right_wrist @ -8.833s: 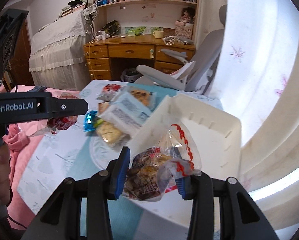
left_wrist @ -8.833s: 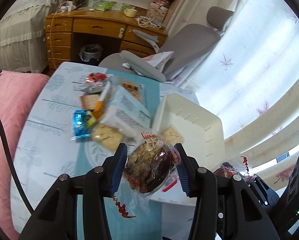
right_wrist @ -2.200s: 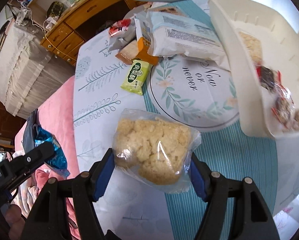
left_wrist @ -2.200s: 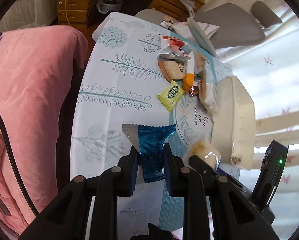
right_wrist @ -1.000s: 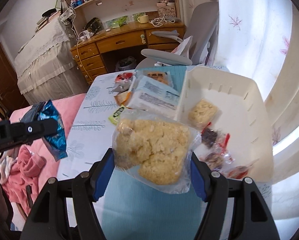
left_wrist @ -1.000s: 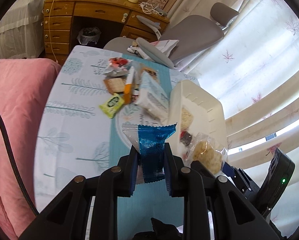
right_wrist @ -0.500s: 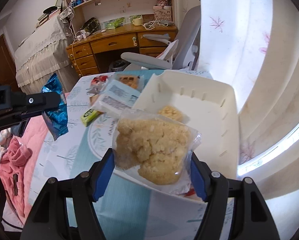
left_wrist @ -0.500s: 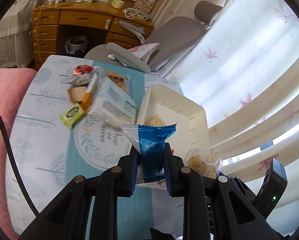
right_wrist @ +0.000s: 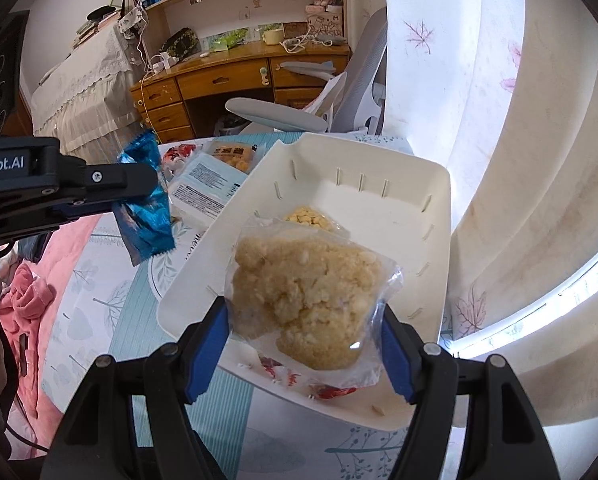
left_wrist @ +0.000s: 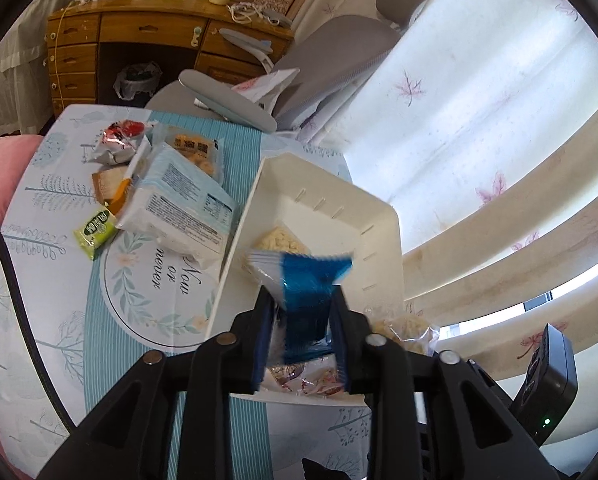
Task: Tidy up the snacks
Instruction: 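Lower both snacks into the white tray and open both grippers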
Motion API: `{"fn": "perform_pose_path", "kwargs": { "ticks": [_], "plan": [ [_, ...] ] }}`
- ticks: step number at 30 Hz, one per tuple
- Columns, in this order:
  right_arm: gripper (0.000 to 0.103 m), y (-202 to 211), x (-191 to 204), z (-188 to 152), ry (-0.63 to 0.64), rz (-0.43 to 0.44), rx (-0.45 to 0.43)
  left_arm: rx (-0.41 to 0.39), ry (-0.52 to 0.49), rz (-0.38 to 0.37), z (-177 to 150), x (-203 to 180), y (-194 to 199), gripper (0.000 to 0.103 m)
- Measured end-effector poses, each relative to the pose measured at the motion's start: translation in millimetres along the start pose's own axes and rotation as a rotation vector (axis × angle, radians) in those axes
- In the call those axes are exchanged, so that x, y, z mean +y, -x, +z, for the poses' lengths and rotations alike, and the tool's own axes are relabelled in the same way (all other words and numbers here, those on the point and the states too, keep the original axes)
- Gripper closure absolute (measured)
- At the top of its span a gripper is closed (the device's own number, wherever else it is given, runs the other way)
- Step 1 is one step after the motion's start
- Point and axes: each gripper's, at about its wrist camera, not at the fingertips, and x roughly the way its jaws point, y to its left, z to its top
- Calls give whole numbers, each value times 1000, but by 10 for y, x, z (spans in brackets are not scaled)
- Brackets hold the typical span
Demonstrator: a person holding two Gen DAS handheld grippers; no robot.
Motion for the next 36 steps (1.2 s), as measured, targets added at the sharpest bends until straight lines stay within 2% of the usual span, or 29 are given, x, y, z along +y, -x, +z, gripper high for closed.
{"fn": "perform_pose_path", "kwargs": {
  "ticks": [1,2,3,7,21,30,36],
  "plan": [
    [31,-33,-21,-2,-6,4,14,5,3,3,-4,1,-16,61],
    [30,-54,-29,0,-10,5,23,7,6,10,-5,6,-30,49],
    [29,-91,-52,3,-21,5,39,4,9,17,-5,11,-31,43],
    [23,-122,-99,10,-55,3,41,-9,7,45,14,38,-7,32],
    [23,-144,127,38,-58,2,40,11,59,96,-38,368,139,32],
    [23,-199,589,77,-71,28,54,52,77,117,-104,845,381,32],
    [23,-226,978,92,-105,34,59,78,54,130,-83,1181,588,32]
  ]
}}
